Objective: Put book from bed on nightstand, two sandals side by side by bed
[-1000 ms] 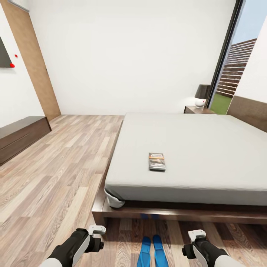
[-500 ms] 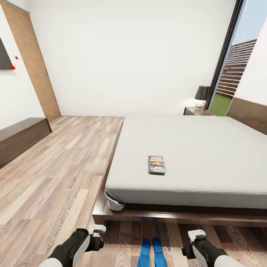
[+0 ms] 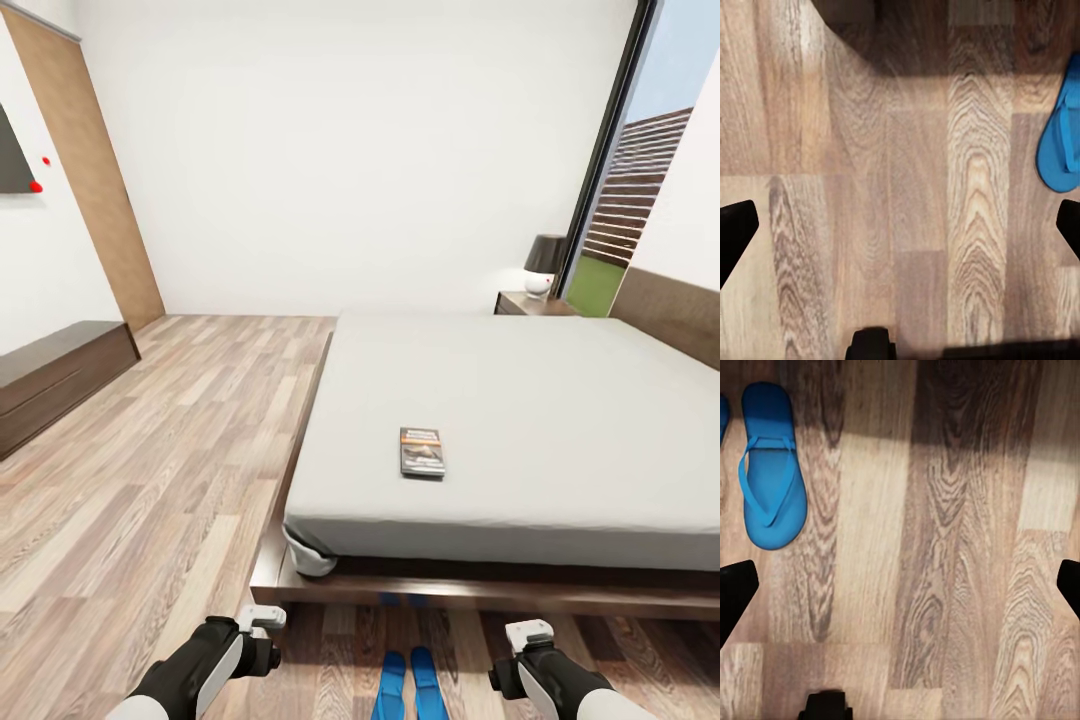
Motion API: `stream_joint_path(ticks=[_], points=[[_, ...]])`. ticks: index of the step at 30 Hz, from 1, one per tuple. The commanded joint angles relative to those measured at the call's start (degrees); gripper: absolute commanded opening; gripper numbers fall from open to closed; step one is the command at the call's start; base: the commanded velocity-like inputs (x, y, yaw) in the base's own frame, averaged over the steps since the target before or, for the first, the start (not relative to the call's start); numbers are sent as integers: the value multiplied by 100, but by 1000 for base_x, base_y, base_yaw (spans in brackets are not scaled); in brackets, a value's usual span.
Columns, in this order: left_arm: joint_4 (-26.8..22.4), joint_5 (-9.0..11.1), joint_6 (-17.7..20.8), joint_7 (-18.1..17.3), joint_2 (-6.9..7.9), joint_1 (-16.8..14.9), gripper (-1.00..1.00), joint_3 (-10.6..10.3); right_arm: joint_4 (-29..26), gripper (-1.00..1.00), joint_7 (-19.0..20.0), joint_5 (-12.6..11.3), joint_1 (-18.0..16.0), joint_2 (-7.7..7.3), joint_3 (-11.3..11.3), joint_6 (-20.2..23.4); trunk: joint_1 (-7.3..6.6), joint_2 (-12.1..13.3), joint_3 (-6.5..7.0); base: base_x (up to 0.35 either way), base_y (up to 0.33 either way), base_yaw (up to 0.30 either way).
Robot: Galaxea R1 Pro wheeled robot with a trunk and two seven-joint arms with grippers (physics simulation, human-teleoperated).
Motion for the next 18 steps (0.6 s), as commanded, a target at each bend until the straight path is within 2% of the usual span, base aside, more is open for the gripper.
stream_joint_path(ticks=[1, 11, 18], points=[[-9, 46, 25, 25, 4, -1, 100, -27, -13, 100, -12, 3, 0, -2, 44, 40, -23, 39, 13, 0, 0, 0], [-9, 51, 24, 24, 4, -2, 100, -27, -13, 100, -12, 3, 1, -1, 44, 38, -243, 440, 193, 0, 0, 0], [-9, 50, 18, 24, 3, 0, 100, -27, -1, 100, -12, 1, 1, -2, 44, -375, -397, 721, 318, 0, 0, 0]])
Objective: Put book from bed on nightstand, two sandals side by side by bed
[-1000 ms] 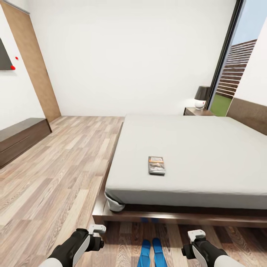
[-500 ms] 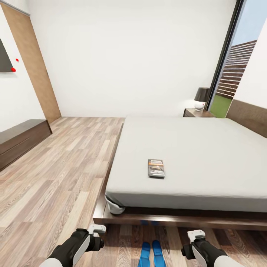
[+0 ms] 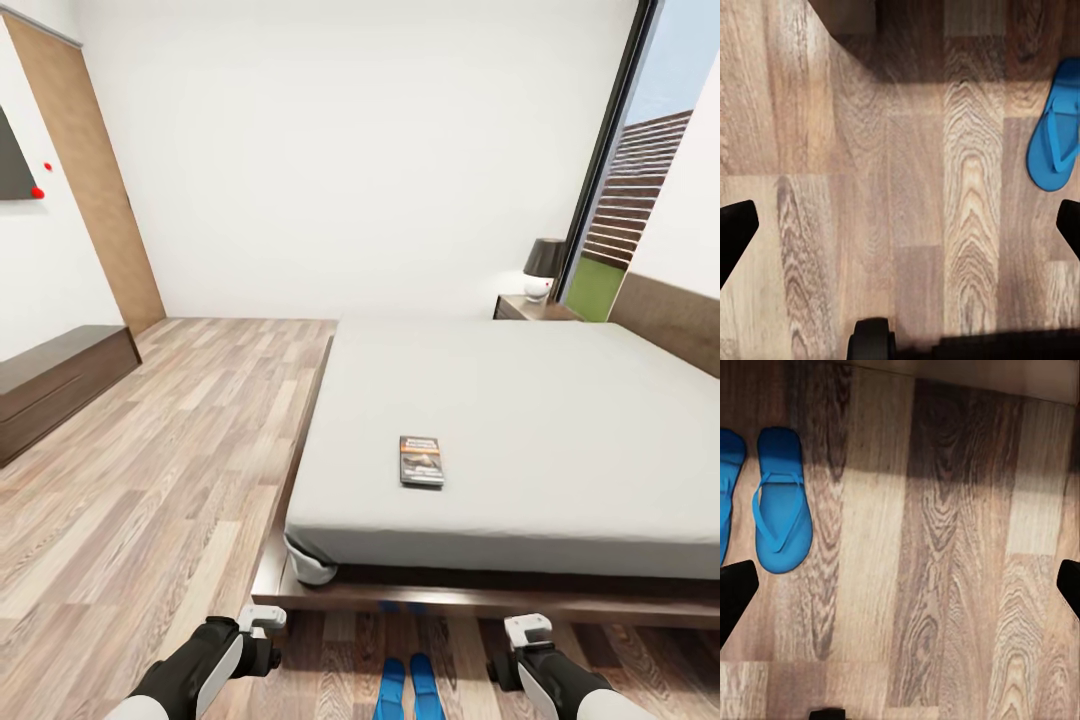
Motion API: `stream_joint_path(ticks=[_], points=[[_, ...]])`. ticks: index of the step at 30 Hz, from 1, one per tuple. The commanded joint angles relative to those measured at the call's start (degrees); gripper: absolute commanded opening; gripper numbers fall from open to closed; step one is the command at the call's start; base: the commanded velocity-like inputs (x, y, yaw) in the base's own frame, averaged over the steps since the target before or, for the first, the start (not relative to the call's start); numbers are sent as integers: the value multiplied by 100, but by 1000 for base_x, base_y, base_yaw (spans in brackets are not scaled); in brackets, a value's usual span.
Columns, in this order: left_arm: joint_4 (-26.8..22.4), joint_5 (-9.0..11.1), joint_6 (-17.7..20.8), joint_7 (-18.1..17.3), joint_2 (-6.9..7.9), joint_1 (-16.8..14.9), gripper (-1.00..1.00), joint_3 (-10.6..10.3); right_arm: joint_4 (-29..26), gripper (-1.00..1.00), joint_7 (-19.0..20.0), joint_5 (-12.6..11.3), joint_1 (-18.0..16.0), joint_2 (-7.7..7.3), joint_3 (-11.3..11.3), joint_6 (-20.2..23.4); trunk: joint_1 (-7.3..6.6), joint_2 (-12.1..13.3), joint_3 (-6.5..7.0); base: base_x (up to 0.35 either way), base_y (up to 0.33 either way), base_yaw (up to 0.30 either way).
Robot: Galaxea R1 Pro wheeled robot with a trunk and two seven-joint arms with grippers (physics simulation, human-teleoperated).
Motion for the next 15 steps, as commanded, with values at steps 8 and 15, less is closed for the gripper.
stream_joint_path(ticks=[8, 15], points=[[-9, 45, 23, 25, 5, -2, 100, -27, 107, 100, -15, 4, 0, 13, 45, -168, -177, 320, 139, 0, 0, 0], [-9, 44, 22, 24, 2, -1, 100, -27, 132, 100, -15, 4, 0, 22, 45, -206, -331, 601, 265, 0, 0, 0]])
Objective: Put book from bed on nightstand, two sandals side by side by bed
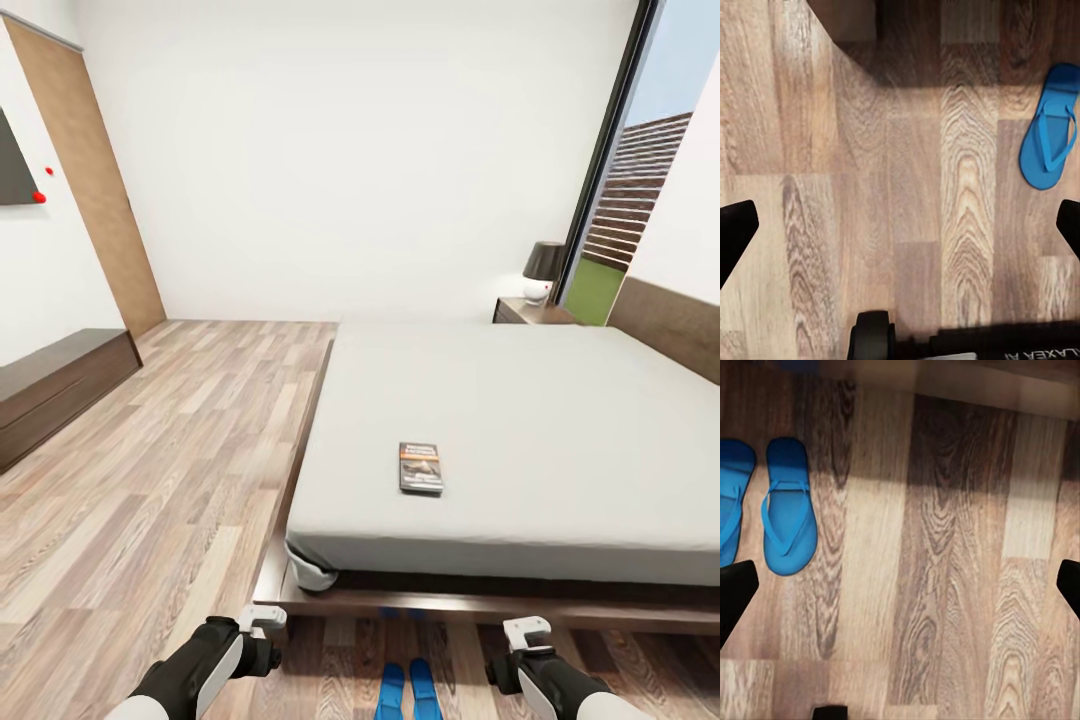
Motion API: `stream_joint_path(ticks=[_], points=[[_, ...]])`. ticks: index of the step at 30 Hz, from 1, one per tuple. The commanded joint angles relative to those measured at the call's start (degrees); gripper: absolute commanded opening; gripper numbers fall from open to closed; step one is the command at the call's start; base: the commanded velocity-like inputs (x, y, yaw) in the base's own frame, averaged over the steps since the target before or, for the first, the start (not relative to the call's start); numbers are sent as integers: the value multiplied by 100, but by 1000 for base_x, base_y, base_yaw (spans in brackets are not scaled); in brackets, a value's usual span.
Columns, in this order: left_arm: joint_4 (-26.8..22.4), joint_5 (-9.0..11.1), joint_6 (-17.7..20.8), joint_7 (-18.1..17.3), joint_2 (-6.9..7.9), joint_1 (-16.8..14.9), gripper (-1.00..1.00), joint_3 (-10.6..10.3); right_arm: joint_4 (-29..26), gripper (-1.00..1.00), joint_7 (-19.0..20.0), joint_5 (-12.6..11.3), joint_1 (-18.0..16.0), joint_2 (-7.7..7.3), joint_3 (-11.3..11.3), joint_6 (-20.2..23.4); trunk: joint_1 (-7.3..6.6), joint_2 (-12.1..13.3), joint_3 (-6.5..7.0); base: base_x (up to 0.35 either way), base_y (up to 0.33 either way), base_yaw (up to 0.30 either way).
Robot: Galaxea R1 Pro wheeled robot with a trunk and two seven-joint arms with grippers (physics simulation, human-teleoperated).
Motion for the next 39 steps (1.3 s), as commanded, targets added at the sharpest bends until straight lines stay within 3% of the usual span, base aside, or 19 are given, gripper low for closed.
stream_joint_path(ticks=[1, 28, 39], points=[[-9, 45, 25, 27, 3, -1, 100, -25, -11, 100, -16, 3, 0, -1, 45, 38, -23, 39, 13, 0, 0, 0], [-9, 48, 13, 33, -4, -1, 100, -25, -4, 100, -16, 3, 0, 9, 49, 23, -616, 1122, 498, 0, 0, 0], [-9, 44, -176, 29, -8, -4, 100, -25, -4, 100, -16, 3, 0, 10, 53, 18, -858, 1563, 695, 0, 0, 0]])
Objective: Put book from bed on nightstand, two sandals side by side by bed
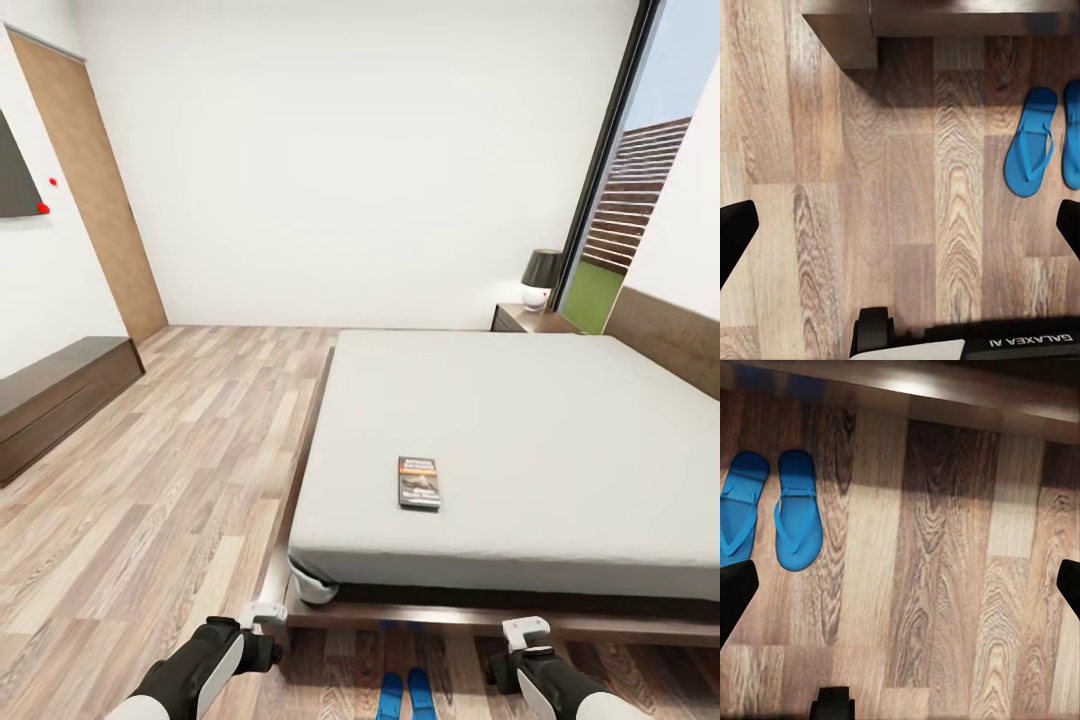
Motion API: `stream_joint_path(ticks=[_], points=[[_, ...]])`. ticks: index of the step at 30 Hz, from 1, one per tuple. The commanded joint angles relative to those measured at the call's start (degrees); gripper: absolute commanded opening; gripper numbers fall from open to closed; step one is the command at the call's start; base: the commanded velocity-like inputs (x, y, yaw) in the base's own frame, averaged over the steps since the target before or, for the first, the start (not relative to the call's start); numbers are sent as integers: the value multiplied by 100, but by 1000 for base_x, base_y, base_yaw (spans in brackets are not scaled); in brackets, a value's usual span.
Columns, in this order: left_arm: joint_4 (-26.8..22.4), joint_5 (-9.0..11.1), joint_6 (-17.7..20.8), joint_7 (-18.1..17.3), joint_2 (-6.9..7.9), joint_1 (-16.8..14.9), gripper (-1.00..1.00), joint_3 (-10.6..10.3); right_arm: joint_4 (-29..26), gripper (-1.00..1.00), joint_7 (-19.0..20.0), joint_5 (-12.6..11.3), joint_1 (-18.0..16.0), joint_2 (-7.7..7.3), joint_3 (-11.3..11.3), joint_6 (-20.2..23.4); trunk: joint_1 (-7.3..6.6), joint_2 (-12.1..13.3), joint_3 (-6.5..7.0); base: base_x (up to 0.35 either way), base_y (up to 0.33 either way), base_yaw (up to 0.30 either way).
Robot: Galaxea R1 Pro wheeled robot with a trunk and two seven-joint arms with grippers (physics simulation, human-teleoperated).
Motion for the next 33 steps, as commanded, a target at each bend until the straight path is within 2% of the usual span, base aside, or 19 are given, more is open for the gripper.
stream_joint_path(ticks=[1, 15, 22, 33], points=[[-8, 47, 17, 26, 3, -1, 100, -23, -13, 100, -16, 3, 0, -2, 45, 42, -23, 39, 13, 0, 0, 0], [-8, 49, -39, 33, 1, 1, 100, -23, -13, 100, -16, 3, 0, -2, 46, 33, -330, 600, 264, 0, 0, 0], [-8, 47, -214, 31, 1, -1, 100, -23, -13, 100, -16, 3, 0, -8, 46, 22, -484, 881, 390, 0, 0, 0], [-8, 49, -320, 33, 1, 1, 100, -23, -12, 100, -16, 3, 0, -20, 46, -204, -726, 1322, 588, 0, 0, 0]])
